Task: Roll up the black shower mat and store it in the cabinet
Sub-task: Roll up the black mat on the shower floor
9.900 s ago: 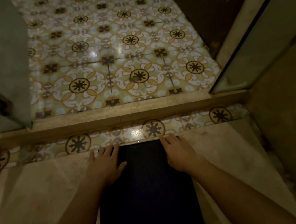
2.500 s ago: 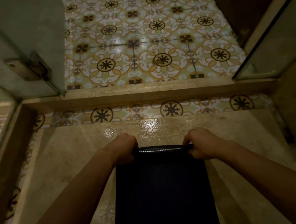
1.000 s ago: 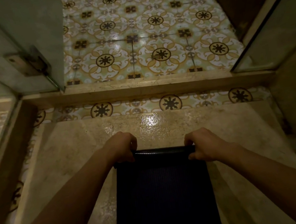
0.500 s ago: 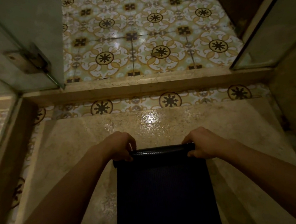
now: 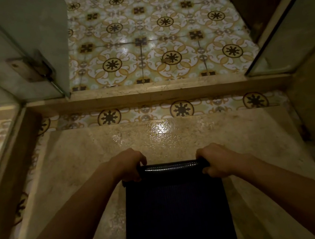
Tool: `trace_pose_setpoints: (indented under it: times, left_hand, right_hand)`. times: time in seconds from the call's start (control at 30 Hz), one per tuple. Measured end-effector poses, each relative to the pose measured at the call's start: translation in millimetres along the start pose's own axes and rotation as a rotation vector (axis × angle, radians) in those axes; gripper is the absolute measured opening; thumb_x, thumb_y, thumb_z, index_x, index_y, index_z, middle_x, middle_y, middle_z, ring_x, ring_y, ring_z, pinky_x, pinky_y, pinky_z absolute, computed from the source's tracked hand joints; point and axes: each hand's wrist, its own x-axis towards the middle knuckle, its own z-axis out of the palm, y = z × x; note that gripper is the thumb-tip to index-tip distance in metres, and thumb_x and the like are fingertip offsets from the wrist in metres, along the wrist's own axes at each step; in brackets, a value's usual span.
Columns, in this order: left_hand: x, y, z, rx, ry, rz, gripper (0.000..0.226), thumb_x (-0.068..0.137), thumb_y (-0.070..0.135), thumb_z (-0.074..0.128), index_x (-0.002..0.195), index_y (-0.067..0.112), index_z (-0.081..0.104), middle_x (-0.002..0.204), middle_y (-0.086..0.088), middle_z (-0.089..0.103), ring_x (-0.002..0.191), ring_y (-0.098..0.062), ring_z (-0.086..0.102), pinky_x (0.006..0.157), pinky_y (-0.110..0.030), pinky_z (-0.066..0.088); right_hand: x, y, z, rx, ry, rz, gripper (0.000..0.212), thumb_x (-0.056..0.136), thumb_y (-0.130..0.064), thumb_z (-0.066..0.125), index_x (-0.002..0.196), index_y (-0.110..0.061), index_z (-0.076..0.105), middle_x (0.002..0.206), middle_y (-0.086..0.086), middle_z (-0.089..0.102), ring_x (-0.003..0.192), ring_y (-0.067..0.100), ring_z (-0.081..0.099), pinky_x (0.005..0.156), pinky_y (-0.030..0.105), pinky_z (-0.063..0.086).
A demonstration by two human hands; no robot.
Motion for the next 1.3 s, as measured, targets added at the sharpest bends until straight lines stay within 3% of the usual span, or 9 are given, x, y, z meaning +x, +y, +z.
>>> trace_pose_setpoints:
  times: [0.1,0.33,0.53,0.67,0.8,1.0,1.17,1.3]
  left_hand:
    - [-0.5,3.0,0.0,0.056,-0.024,0.043,0.038,0.080,0.021,0.071,0.117,0.021,0.064,0.110,-0.003,0.067,0.097,-0.019,0.063,0.070,-0.023,0.044]
    - [12.7,-2.4,-14.8,0.126,-0.059,0.031,0.031,0.078,0.018,0.065,0.109,0.019,0.064,0.106,-0.007,0.062,0.088,-0.023,0.063,0.062,-0.027,0.047]
    - [39.1,-11.8,-40.0,0.126,0.156,0.017,0.028,0.078,0.023,0.064,0.107,0.020,0.063,0.104,-0.006,0.062,0.093,-0.021,0.059,0.071,-0.032,0.054]
    - [58.2,-11.1,-49.2,0.238,0.316,0.050,0.029,0.076,0.026,0.064,0.104,0.017,0.061,0.100,-0.005,0.066,0.104,-0.025,0.051,0.070,-0.031,0.039]
    - [62.8,-15.8,-49.5,0.180,0.361,0.064,0.027,0.075,0.024,0.065,0.101,0.018,0.061,0.096,-0.004,0.066,0.101,-0.025,0.051,0.066,-0.030,0.037]
    - [53.7,-11.7,-41.8,0.037,0.409,0.025,0.020,0.072,0.018,0.070,0.091,0.017,0.063,0.093,-0.004,0.064,0.091,-0.024,0.058,0.068,-0.028,0.045]
    - [49.3,-9.3,-52.1,-0.010,0.264,-0.020,0.025,0.073,0.020,0.073,0.097,0.018,0.066,0.098,-0.004,0.066,0.091,-0.023,0.061,0.067,-0.026,0.044]
    - [44.8,-6.4,-47.6,0.008,0.343,-0.014,0.025,0.073,0.019,0.072,0.090,0.023,0.055,0.095,-0.001,0.065,0.089,-0.024,0.060,0.064,-0.028,0.042]
  right_hand:
    - [2.3,-0.1,-4.1,-0.030,-0.056,-0.033,0.036,0.077,-0.028,0.069,0.108,-0.017,0.058,0.105,0.008,0.059,0.089,0.023,0.059,0.068,0.030,0.049]
    - [18.5,6.6,-30.7,-0.048,-0.124,-0.083,0.030,0.082,-0.027,0.065,0.109,-0.016,0.059,0.104,0.008,0.060,0.085,0.021,0.057,0.065,0.028,0.044]
    - [48.4,25.3,-54.6,-0.097,0.071,-0.044,0.027,0.080,-0.024,0.066,0.104,-0.015,0.060,0.099,0.010,0.062,0.088,0.027,0.060,0.067,0.031,0.045]
    - [63.2,37.9,-59.3,-0.120,0.214,-0.025,0.025,0.078,-0.025,0.067,0.099,-0.014,0.059,0.100,0.010,0.063,0.091,0.026,0.059,0.073,0.034,0.049]
    - [61.5,39.8,-52.1,-0.105,0.303,-0.031,0.030,0.077,-0.025,0.071,0.101,-0.013,0.060,0.099,0.010,0.062,0.095,0.027,0.056,0.076,0.033,0.045]
    - [49.4,35.4,-51.5,-0.078,0.259,-0.026,0.033,0.076,-0.021,0.071,0.107,-0.016,0.062,0.104,0.004,0.062,0.099,0.024,0.057,0.081,0.033,0.047]
    - [51.6,27.0,-58.6,-0.162,0.243,0.014,0.025,0.074,-0.012,0.067,0.098,-0.014,0.064,0.095,0.006,0.064,0.087,0.024,0.060,0.067,0.031,0.047]
    - [49.0,25.5,-58.5,-0.155,0.233,0.013,0.028,0.072,-0.012,0.072,0.098,-0.014,0.063,0.097,0.006,0.064,0.087,0.024,0.059,0.068,0.031,0.047]
